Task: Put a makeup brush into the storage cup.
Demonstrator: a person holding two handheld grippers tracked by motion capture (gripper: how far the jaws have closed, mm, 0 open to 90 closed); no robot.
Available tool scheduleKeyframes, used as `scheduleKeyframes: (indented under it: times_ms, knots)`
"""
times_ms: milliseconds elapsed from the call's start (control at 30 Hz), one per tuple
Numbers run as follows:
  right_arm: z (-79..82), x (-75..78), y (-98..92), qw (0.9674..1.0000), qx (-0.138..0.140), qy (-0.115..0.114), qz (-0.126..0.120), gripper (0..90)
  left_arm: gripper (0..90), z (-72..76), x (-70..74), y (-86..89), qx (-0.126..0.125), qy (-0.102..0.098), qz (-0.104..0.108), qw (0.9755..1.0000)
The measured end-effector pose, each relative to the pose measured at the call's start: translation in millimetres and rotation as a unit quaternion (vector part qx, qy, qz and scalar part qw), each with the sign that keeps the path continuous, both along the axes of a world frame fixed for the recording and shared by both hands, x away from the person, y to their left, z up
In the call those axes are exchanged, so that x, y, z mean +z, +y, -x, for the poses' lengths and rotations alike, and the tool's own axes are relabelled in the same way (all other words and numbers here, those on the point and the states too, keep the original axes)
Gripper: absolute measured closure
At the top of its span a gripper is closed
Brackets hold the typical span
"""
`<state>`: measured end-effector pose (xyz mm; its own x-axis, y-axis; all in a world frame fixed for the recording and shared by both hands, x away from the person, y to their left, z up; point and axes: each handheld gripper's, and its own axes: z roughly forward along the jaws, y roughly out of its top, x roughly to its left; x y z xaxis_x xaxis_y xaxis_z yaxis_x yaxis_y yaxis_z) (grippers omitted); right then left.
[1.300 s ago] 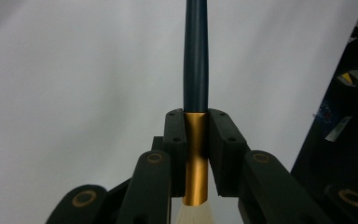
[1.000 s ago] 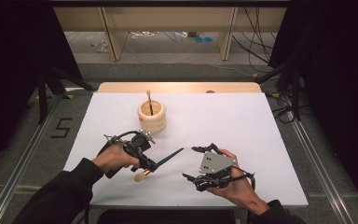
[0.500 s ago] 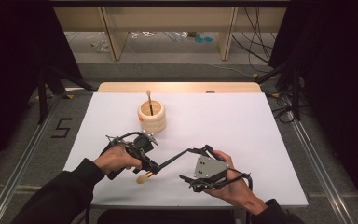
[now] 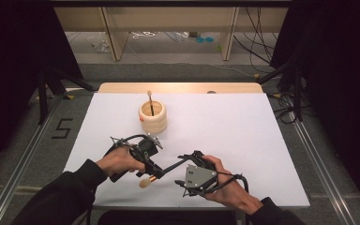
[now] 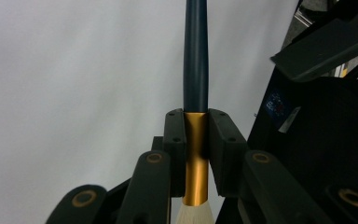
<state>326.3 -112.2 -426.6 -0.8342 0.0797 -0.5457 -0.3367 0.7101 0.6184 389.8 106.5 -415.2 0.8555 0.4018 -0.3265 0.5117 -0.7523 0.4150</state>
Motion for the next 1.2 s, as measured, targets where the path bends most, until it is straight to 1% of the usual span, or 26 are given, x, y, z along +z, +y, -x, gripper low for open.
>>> scheduleKeyframes:
  times_ms: [67, 100, 133, 167, 200, 233, 267, 300, 367, 400, 433, 467, 533, 567, 600, 700, 733, 800, 833, 867, 933, 1000, 1033, 1100, 1133, 1200]
  knots:
    - [2.1, -0.9, 2.8, 0.9999, -0.006, 0.009, 0.0, 27.6, 77.9, 1.1, -0.2, -1.6, 0.002, 0.001, -0.001, 1.0]
    - [-0.3, -1.0, 3.6, 1.0, 0.006, -0.003, 0.005, 27.8, 77.9, 0.6, 0.4, -1.7, -0.003, -0.001, -0.006, 1.0]
    - [0.5, -1.5, 4.6, 1.0, 0.003, 0.0, 0.007, 28.3, 77.9, 1.0, 0.6, -2.4, -0.004, 0.0, -0.005, 1.0]
    - [-0.9, -1.8, 5.5, 0.9999, 0.012, -0.004, 0.011, 29.3, 77.9, 1.8, 0.2, -3.4, -0.003, 0.001, -0.003, 1.0]
    - [0.2, -2.6, 6.3, 0.9999, 0.009, 0.001, 0.012, 30.0, 77.9, 1.1, 0.8, -3.4, -0.013, 0.0, -0.007, 0.9999]
    - [-2.9, -2.0, 6.7, 0.9993, 0.021, -0.02, 0.022, 30.2, 77.9, 1.8, 1.2, -4.0, -0.015, 0.0, -0.007, 0.9999]
    - [-3.4, -2.6, 7.3, 0.999, 0.024, -0.025, 0.029, 30.6, 77.9, 2.6, 1.3, -4.8, -0.015, 0.0, -0.008, 0.9999]
    - [-3.0, -3.4, 8.0, 0.9989, 0.024, -0.024, 0.033, 31.2, 77.9, 3.0, 1.6, -5.2, -0.018, 0.0, -0.007, 0.9998]
    - [0.6, -5.8, 8.8, 0.9993, 0.008, -0.008, 0.034, 32.2, 78.0, 4.4, 2.2, -6.6, -0.016, 0.0, -0.006, 0.9999]
    - [-3.2, -4.4, 9.9, 0.9982, 0.03, -0.034, 0.04, 32.9, 77.9, 5.1, 2.1, -7.2, -0.013, -0.001, -0.003, 0.9999]
    - [-3.2, -4.5, 10.4, 0.9981, 0.031, -0.034, 0.04, 33.7, 77.9, 5.4, 2.1, -7.6, -0.012, -0.001, -0.004, 0.9999]
    - [-1.7, -4.9, 10.6, 0.9985, 0.026, -0.024, 0.041, 34.2, 77.9, 4.2, 2.7, -7.0, -0.025, -0.002, -0.011, 0.9996]
    - [-1.7, -6.1, 11.4, 0.9985, 0.026, -0.023, 0.043, 35.5, 77.9, 6.1, 2.7, -8.4, -0.019, 0.001, -0.005, 0.9998]
    - [-2.2, -6.4, 11.9, 0.9983, 0.029, -0.026, 0.044, 36.1, 77.9, 6.3, 2.7, -8.4, -0.021, 0.0, -0.005, 0.9998]
    - [-1.7, -6.8, 12.2, 0.9983, 0.027, -0.024, 0.045, 36.8, 77.9, 5.2, 3.4, -7.7, -0.032, -0.003, -0.012, 0.9994]
    - [-1.9, -7.2, 13.1, 0.9976, 0.034, -0.029, 0.052, 38.9, 77.9, 6.5, 3.1, -8.4, -0.027, -0.001, -0.009, 0.9996]
    - [-1.4, -7.7, 13.6, 0.9977, 0.034, -0.028, 0.052, 39.6, 77.9, 6.3, 3.2, -8.0, -0.034, -0.002, -0.013, 0.9993]
    - [-1.0, -7.7, 14.0, 0.9975, 0.035, -0.027, 0.055, 41.1, 77.9, 8.9, 2.1, -9.7, -0.018, 0.001, -0.003, 0.9998]
    - [-0.9, -8.1, 14.2, 0.9975, 0.034, -0.027, 0.055, 41.8, 77.9, 8.2, 2.6, -9.4, -0.025, 0.001, -0.009, 0.9996]
    - [-1.0, -8.3, 14.4, 0.9973, 0.036, -0.029, 0.057, 42.5, 77.9, 9.4, 2.0, -10.5, -0.014, 0.001, -0.002, 0.9999]
    - [-1.1, -8.5, 15.0, 0.9969, 0.039, -0.03, 0.061, 43.9, 77.9, 6.5, 3.5, -9.2, -0.038, -0.002, -0.017, 0.9991]
    - [-0.3, -9.4, 15.4, 0.9971, 0.039, -0.025, 0.061, 45.3, 77.9, 6.9, 3.3, -9.8, -0.037, 0.001, -0.018, 0.9992]
    - [0.3, -9.9, 15.5, 0.9971, 0.036, -0.022, 0.063, 45.8, 77.9, 8.6, 2.5, -11.0, -0.024, 0.004, -0.011, 0.9996]
    - [-1.1, -9.0, 15.7, 0.9955, 0.046, -0.034, 0.075, 47.4, 77.9, 8.4, 2.9, -11.4, -0.026, 0.004, -0.013, 0.9996]
    - [-1.3, -9.3, 15.9, 0.9954, 0.046, -0.038, 0.074, 48.1, 77.9, 7.0, 3.8, -10.7, -0.037, 0.001, -0.021, 0.9991]
    - [-1.5, -9.4, 16.3, 0.995, 0.051, -0.038, 0.077, 49.5, 77.9, 6.9, 4.4, -11.1, -0.038, 0.002, -0.022, 0.999]
